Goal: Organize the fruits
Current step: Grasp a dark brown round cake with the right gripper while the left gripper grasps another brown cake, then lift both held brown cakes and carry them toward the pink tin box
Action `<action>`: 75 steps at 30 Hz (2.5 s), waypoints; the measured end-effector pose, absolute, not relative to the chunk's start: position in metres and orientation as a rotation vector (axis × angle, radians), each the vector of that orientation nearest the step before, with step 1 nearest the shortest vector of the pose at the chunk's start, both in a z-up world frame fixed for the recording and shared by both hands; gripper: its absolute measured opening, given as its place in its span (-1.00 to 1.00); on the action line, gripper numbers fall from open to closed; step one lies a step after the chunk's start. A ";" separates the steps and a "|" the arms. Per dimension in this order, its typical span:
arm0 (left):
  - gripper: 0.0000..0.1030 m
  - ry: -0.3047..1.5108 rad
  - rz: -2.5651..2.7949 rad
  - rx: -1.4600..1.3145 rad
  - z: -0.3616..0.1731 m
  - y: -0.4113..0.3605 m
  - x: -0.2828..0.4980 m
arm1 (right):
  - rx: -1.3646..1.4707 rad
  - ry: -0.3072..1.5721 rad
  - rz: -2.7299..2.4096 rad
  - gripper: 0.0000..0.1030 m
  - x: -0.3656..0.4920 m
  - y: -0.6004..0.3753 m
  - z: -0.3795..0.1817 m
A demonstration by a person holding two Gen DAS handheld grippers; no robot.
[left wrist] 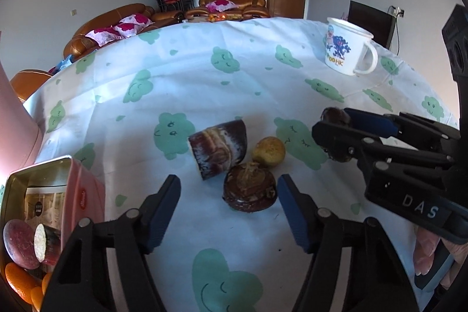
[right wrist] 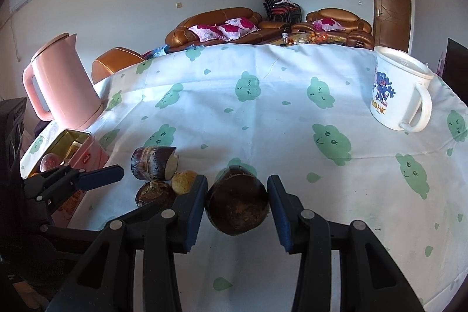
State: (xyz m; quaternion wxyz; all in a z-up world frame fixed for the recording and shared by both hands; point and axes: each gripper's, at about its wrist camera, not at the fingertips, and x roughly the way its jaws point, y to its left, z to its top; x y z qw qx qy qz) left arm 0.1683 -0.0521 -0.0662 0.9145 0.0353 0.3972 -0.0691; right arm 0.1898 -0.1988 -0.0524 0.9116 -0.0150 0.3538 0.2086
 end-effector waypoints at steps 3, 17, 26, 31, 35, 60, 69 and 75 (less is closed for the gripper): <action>0.36 0.840 -0.160 0.098 -0.069 -0.058 0.171 | -0.053 0.732 0.430 -0.13 0.189 -0.195 -0.053; -0.19 0.823 -0.198 0.075 -0.066 -0.056 0.169 | -0.071 0.743 0.463 -0.13 0.190 -0.190 -0.056; -0.19 0.763 -0.184 0.074 -0.058 -0.053 0.161 | -0.060 0.720 0.479 -0.13 0.186 -0.192 -0.053; -0.19 0.732 -0.175 0.074 -0.054 -0.052 0.157 | -0.041 0.713 0.490 -0.13 0.185 -0.196 -0.051; -0.19 0.699 -0.162 0.059 -0.050 -0.047 0.152 | -0.043 0.704 0.492 -0.13 0.183 -0.196 -0.050; -0.19 0.558 -0.085 -0.026 -0.036 -0.026 0.132 | -0.042 0.623 0.524 -0.13 0.170 -0.198 -0.040; -0.19 0.534 -0.075 -0.021 -0.033 -0.027 0.128 | -0.047 0.578 0.529 -0.13 0.164 -0.198 -0.036; -0.19 0.513 -0.070 -0.026 -0.032 -0.026 0.123 | -0.052 0.540 0.530 -0.13 0.158 -0.199 -0.033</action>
